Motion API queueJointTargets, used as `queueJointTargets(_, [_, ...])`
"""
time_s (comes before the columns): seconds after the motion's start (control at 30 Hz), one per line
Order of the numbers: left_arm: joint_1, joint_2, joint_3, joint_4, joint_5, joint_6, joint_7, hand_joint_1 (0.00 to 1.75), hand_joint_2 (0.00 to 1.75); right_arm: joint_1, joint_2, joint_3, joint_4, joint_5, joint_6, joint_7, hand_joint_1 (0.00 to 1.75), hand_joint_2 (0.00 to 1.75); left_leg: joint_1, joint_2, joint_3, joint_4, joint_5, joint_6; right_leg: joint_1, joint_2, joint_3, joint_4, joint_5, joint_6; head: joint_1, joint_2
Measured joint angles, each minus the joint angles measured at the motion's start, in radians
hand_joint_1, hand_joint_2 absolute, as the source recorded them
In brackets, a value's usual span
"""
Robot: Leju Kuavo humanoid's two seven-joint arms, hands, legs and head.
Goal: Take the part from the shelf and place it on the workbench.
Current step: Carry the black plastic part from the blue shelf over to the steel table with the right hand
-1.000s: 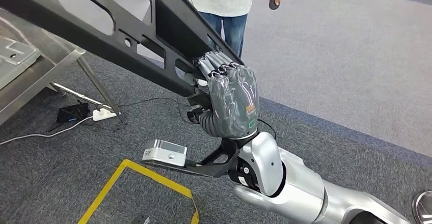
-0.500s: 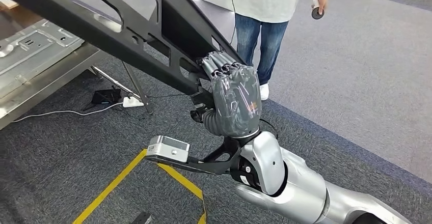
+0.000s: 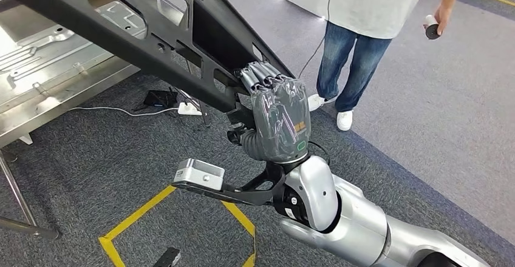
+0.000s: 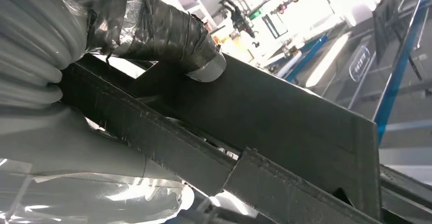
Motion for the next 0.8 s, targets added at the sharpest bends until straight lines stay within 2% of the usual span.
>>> queueJointTargets(0.03, [0.000, -0.001, 0.000, 0.000, 0.008, -0.005, -0.015, 0.00, 1.75, 0.000, -0.001, -0.003, -0.001, 0.001, 0.000, 0.001, 1.75, 1.75, 0.004, -0.010, 0.005, -0.004, 0.002, 0.006, -0.002, 0.024, -0.009, 0.025, -0.015, 0.005, 0.002, 0.000])
queueJointTargets(0.1, [-0.005, -0.004, 0.000, 0.000, 0.023, -0.035, -0.055, 0.00, 1.75, 0.003, -0.007, -0.010, -0.002, 0.003, -0.002, 0.000, 1.75, 1.75, 0.007, -0.031, 0.010, -0.008, 0.003, 0.014, -0.007, 0.084, -0.062, 0.135, -0.066, 0.012, 0.007, 0.000])
queueJointTargets(0.13, [-0.009, -0.005, 0.000, 0.000, 0.028, -0.056, -0.073, 0.00, 1.75, 0.008, -0.011, -0.012, -0.002, 0.005, -0.004, -0.001, 1.75, 1.75, 0.008, -0.043, 0.009, -0.007, 0.003, 0.017, -0.007, 0.100, -0.099, 0.204, -0.090, 0.014, 0.008, 0.000])
queueJointTargets(0.17, [-0.012, -0.006, 0.001, 0.000, 0.031, -0.073, -0.088, 0.00, 1.75, 0.015, -0.017, -0.014, -0.002, 0.005, -0.005, -0.002, 1.75, 1.75, 0.008, -0.058, 0.009, -0.006, 0.003, 0.018, -0.008, 0.105, -0.131, 0.254, -0.102, 0.016, 0.008, 0.000])
queueJointTargets(0.2, [-0.014, -0.008, 0.002, 0.000, 0.033, -0.085, -0.097, 0.00, 1.75, 0.022, -0.021, -0.015, -0.002, 0.004, -0.006, -0.003, 1.75, 1.75, 0.008, -0.073, 0.009, -0.004, 0.002, 0.018, -0.008, 0.107, -0.149, 0.274, -0.097, 0.017, 0.008, 0.000])
queueJointTargets(0.23, [-0.015, -0.010, 0.003, 0.000, 0.033, -0.091, -0.102, 0.00, 1.75, 0.027, -0.025, -0.016, -0.002, 0.003, -0.008, -0.003, 1.75, 1.75, 0.008, -0.088, 0.008, -0.001, 0.001, 0.018, -0.009, 0.109, -0.150, 0.261, -0.077, 0.017, 0.009, 0.000])
queueJointTargets(0.27, [-0.016, -0.012, 0.004, 0.000, 0.033, -0.094, -0.104, 0.00, 1.75, 0.030, -0.028, -0.018, -0.003, 0.002, -0.010, -0.004, 1.75, 1.75, 0.008, -0.102, 0.008, 0.003, -0.002, 0.016, -0.011, 0.116, -0.130, 0.207, -0.040, 0.016, 0.009, 0.000])
queueJointTargets(0.33, [-0.019, -0.017, 0.004, 0.000, 0.030, -0.099, -0.105, 0.00, 1.75, 0.032, -0.031, -0.020, -0.005, 0.000, -0.015, -0.006, 1.75, 1.75, 0.009, -0.127, 0.003, 0.015, -0.008, 0.009, -0.018, 0.158, -0.076, 0.080, 0.017, 0.013, 0.008, 0.000])
queueJointTargets(0.37, [-0.022, -0.019, 0.004, 0.000, 0.027, -0.104, -0.105, 0.00, 1.75, 0.033, -0.033, -0.021, -0.007, -0.001, -0.017, -0.008, 1.75, 1.75, 0.009, -0.140, -0.002, 0.020, -0.010, 0.003, -0.020, 0.174, -0.056, 0.034, 0.033, 0.011, 0.009, 0.000])
queueJointTargets(0.4, [-0.025, -0.020, 0.004, 0.000, 0.025, -0.109, -0.106, 0.00, 1.75, 0.036, -0.034, -0.021, -0.010, -0.001, -0.018, -0.008, 1.75, 1.75, 0.010, -0.150, -0.008, 0.022, -0.010, -0.003, -0.020, 0.182, -0.049, 0.018, 0.033, 0.008, 0.008, 0.000])
queueJointTargets(0.47, [-0.028, -0.020, 0.004, 0.000, 0.021, -0.119, -0.106, 0.00, 1.75, 0.042, -0.037, -0.022, -0.015, -0.001, -0.017, -0.008, 1.75, 1.75, 0.012, -0.171, -0.016, 0.019, -0.006, -0.015, -0.017, 0.162, -0.047, 0.015, 0.034, -0.002, 0.009, 0.000])
queueJointTargets(0.5, [-0.027, -0.021, 0.004, 0.000, 0.019, -0.122, -0.106, 0.00, 1.75, 0.045, -0.038, -0.022, -0.018, -0.001, -0.017, -0.007, 1.75, 1.75, 0.012, -0.162, -0.019, 0.022, -0.008, -0.020, -0.017, 0.151, -0.044, 0.011, 0.036, -0.009, 0.009, 0.000])
queueJointTargets(0.57, [-0.026, -0.024, 0.004, -0.001, 0.015, -0.120, -0.106, 0.00, 1.75, 0.048, -0.040, -0.023, -0.023, -0.001, -0.015, -0.007, 1.75, 1.75, 0.009, -0.106, -0.043, 0.069, -0.036, -0.029, -0.020, 0.126, -0.038, 0.003, 0.039, -0.021, 0.003, 0.000])
queueJointTargets(0.6, [-0.027, -0.026, 0.004, -0.001, 0.012, -0.116, -0.106, 0.00, 1.75, 0.050, -0.041, -0.023, -0.026, -0.001, -0.014, -0.006, 1.75, 1.75, 0.008, -0.069, -0.067, 0.120, -0.063, -0.032, -0.019, 0.114, -0.036, 0.000, 0.038, -0.025, -0.001, 0.000])
queueJointTargets(0.63, [-0.030, -0.028, 0.004, -0.001, 0.010, -0.110, -0.107, 0.00, 1.75, 0.053, -0.042, -0.024, -0.029, -0.001, -0.013, -0.006, 1.75, 1.75, 0.009, -0.047, -0.100, 0.184, -0.094, -0.035, -0.017, 0.100, -0.036, 0.000, 0.037, -0.028, -0.004, 0.000])
queueJointTargets(0.67, [-0.032, -0.030, 0.004, -0.001, 0.007, -0.102, -0.106, 0.00, 1.75, 0.058, -0.044, -0.024, -0.031, -0.001, -0.010, -0.005, 1.75, 1.75, 0.011, -0.037, -0.132, 0.246, -0.118, -0.036, -0.016, 0.086, -0.036, 0.000, 0.035, -0.031, -0.004, 0.000])
queueJointTargets(0.7, [-0.033, -0.032, 0.004, -0.001, 0.004, -0.096, -0.105, 0.00, 1.75, 0.063, -0.047, -0.025, -0.033, -0.001, -0.006, -0.004, 1.75, 1.75, 0.012, -0.034, -0.153, 0.286, -0.128, -0.037, -0.015, 0.072, -0.035, 0.001, 0.033, -0.032, -0.004, 0.000])
queueJointTargets(0.73, [-0.033, -0.034, 0.004, -0.001, 0.000, -0.089, -0.103, 0.00, 1.75, 0.068, -0.049, -0.025, -0.037, 0.000, -0.001, -0.003, 1.75, 1.75, 0.012, -0.032, -0.156, 0.292, -0.120, -0.036, -0.014, 0.058, -0.034, 0.002, 0.031, -0.031, -0.004, 0.000])
queueJointTargets(0.77, [-0.033, -0.035, 0.004, -0.001, -0.004, -0.083, -0.100, 0.00, 1.75, 0.071, -0.051, -0.025, -0.041, 0.001, 0.005, -0.001, 1.75, 1.75, 0.012, -0.027, -0.137, 0.257, -0.094, -0.034, -0.014, 0.046, -0.033, 0.003, 0.028, -0.030, -0.004, 0.000])
queueJointTargets(0.8, [-0.032, -0.036, 0.004, -0.001, -0.007, -0.079, -0.097, 0.00, 1.75, 0.073, -0.052, -0.025, -0.046, 0.003, 0.010, 0.000, 1.75, 1.75, 0.010, -0.014, -0.100, 0.191, -0.059, -0.031, -0.013, 0.034, -0.030, 0.004, 0.025, -0.028, -0.004, 0.000])
